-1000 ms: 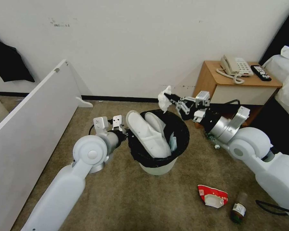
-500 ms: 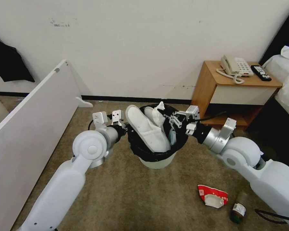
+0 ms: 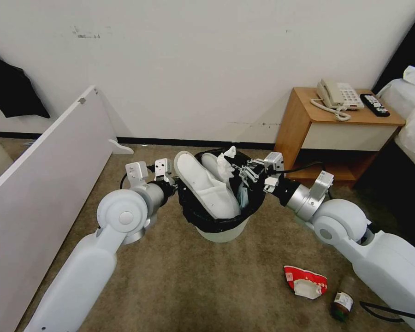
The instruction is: Pick up the trash bin, then pick up the garbage from the floor and place it into the trash bin.
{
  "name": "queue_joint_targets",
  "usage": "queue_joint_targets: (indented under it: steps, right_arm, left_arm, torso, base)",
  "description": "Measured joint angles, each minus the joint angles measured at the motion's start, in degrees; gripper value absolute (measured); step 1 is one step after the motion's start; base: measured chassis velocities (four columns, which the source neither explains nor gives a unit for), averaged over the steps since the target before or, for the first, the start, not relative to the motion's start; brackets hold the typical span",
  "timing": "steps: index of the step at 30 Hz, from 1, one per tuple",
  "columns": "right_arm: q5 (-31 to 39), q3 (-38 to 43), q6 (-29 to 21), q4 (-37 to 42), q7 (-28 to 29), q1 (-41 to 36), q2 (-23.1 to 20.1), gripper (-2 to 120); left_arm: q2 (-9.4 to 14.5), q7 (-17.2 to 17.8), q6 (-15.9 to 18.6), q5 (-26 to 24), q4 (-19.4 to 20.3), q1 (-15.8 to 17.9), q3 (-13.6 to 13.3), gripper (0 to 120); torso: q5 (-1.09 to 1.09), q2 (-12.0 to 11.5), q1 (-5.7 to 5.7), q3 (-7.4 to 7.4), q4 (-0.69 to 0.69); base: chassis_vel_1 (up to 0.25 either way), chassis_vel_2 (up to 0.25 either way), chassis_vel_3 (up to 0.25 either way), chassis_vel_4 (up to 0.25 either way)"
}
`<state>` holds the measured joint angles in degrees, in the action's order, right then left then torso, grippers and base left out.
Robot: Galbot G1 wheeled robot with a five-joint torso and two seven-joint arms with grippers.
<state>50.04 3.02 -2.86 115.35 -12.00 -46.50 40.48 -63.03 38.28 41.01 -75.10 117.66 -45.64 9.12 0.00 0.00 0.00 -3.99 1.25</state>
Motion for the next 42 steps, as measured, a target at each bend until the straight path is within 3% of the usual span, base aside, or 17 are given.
queue_joint_targets:
  steps: [10, 12, 14, 20, 28, 34, 42]
  right_arm:
    - [0.6, 0.8, -0.1, 0.4, 0.4, 1.2, 0.3, 70]
    - [0.7, 0.8, -0.1, 0.4, 0.4, 1.2, 0.3, 71]
    - [0.9, 1.1, -0.1, 0.4, 0.4, 1.3, 0.4, 83]
    - [1.0, 0.9, -0.1, 0.6, 0.4, 1.1, 0.0, 99]
    - [2.6, -2.8, -2.4, 2.8, 2.6, 0.0, -3.1, 100]
    - [6.2, -11.3, -7.8, 6.9, 8.6, 1.1, -7.5, 100]
    - [8.2, -17.0, -10.0, 9.5, 10.3, 2.6, -10.3, 100]
  left_arm:
    - [-0.3, 0.1, 0.0, 0.3, 0.2, -0.9, 1.5, 4]
    - [-0.3, 0.1, 0.0, 0.3, 0.2, -0.9, 1.6, 4]
    - [-0.3, 0.1, 0.0, 0.3, 0.2, -0.9, 1.8, 4]
    - [-0.3, 0.2, 0.0, 0.3, 0.2, -0.6, 1.8, 4]
    - [-0.3, 0.3, -0.2, 0.8, 0.1, -0.5, 2.0, 4]
    - [-0.3, 0.4, -0.4, 1.1, 0.2, -0.7, 2.4, 4]
    - [-0.4, 0.4, -0.5, 1.4, 0.4, -1.0, 2.8, 4]
  torso:
    - [0.00, 0.0, 0.00, 0.00, 0.00]
    - [0.00, 0.0, 0.00, 0.00, 0.00]
    - [0.00, 0.0, 0.00, 0.00, 0.00]
    - [0.01, 0.0, 0.00, 0.00, 0.00]
    - [0.00, 0.0, 0.00, 0.00, 0.01]
    - [0.01, 0.0, 0.00, 0.00, 0.00]
    - [0.01, 0.0, 0.00, 0.00, 0.00]
  base:
    - [0.000, 0.000, 0.000, 0.000]
    - [0.000, 0.000, 0.000, 0.000]
    - [0.000, 0.000, 0.000, 0.000]
    - [0.000, 0.000, 0.000, 0.000]
    - [0.000, 0.000, 0.000, 0.000]
    - [0.000, 0.000, 0.000, 0.000]
    - [0.000, 0.000, 0.000, 0.000]
